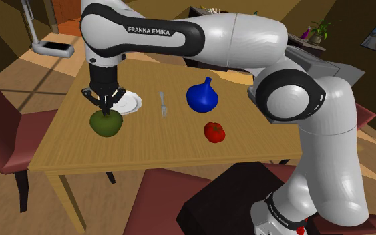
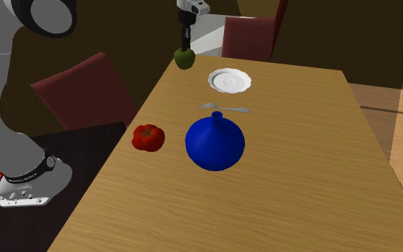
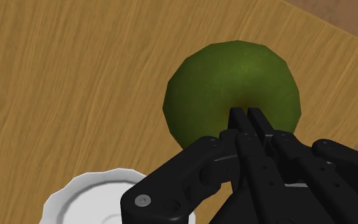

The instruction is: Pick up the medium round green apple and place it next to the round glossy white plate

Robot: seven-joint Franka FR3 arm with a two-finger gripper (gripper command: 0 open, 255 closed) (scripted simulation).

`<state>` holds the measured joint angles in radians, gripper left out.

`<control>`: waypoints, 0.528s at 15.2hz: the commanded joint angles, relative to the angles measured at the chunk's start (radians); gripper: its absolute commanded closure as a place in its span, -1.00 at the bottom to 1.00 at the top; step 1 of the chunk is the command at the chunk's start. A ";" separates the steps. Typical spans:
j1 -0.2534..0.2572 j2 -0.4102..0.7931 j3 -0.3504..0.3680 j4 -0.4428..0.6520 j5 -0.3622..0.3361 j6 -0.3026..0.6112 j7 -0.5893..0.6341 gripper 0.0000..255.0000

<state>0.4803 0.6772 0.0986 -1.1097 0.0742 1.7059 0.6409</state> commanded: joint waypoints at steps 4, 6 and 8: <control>-0.001 0.003 -0.001 -0.044 0.001 0.047 -0.005 1.00; -0.001 0.003 -0.001 -0.044 0.001 0.046 -0.005 1.00; -0.001 0.003 -0.001 -0.044 0.001 0.046 -0.005 1.00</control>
<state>0.4791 0.6799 0.0980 -1.1533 0.0747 1.7521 0.6356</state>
